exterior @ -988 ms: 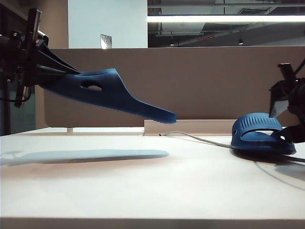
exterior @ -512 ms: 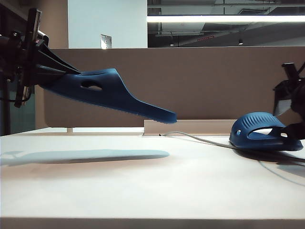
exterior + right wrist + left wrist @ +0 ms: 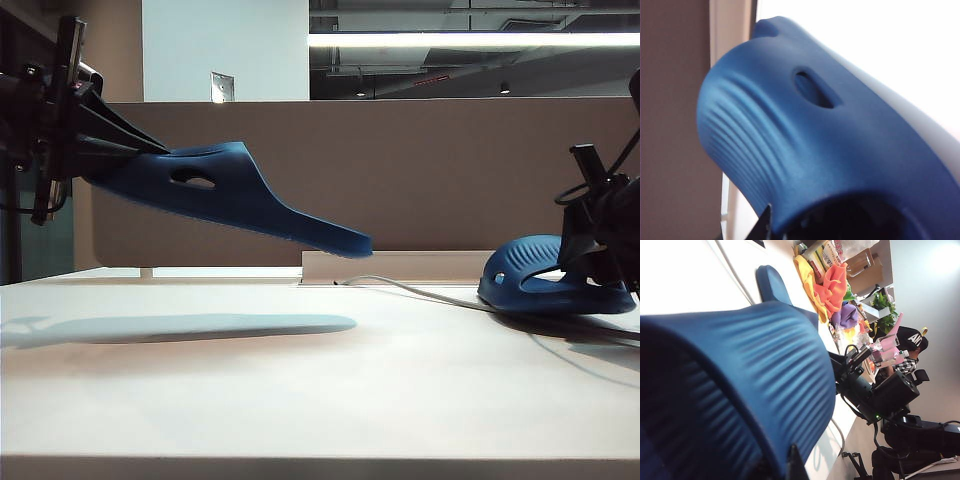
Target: Interlock the pair of blue slippers on the table with their fronts facing up.
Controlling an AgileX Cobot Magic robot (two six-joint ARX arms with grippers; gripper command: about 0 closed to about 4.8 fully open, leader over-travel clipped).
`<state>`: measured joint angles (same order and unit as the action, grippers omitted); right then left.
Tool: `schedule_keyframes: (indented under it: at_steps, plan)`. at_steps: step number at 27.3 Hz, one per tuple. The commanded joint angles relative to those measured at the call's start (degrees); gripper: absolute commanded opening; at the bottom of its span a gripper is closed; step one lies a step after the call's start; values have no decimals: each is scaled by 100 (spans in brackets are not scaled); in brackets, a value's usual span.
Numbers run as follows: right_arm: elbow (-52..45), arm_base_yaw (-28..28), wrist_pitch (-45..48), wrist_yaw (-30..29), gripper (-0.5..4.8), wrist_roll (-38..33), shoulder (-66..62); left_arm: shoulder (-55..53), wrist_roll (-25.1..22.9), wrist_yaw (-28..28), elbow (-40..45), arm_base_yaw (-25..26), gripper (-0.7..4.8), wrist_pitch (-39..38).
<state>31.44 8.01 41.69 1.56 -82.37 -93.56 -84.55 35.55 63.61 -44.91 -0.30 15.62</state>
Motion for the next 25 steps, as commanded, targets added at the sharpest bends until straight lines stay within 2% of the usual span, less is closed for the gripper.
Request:
schedule_keyframes:
  at_steps: [1,8,12,14,17,21,25]
  plan:
    - [22,-9,295,-299,-2,614,22,33,-85,70,-7,2,-6,120]
    - [13,-37,428,-883,-1,1648,367,33,-221,46,-7,57,-6,122]
    - [13,-216,13,-1281,-1,2210,802,33,-258,48,-7,291,-6,120]
    - [13,-424,-302,-1672,-1,2496,1073,28,-258,55,-7,487,-6,116]
    - [15,-789,-638,-2573,-1,2747,1447,17,-280,114,-7,680,-6,94]
    - [15,-1316,-721,-3993,-1,2741,1803,-20,-651,286,-7,763,-6,-66]
    - [20,-1805,-723,-5510,-1,2621,2087,-120,-758,509,-7,754,-6,-79]
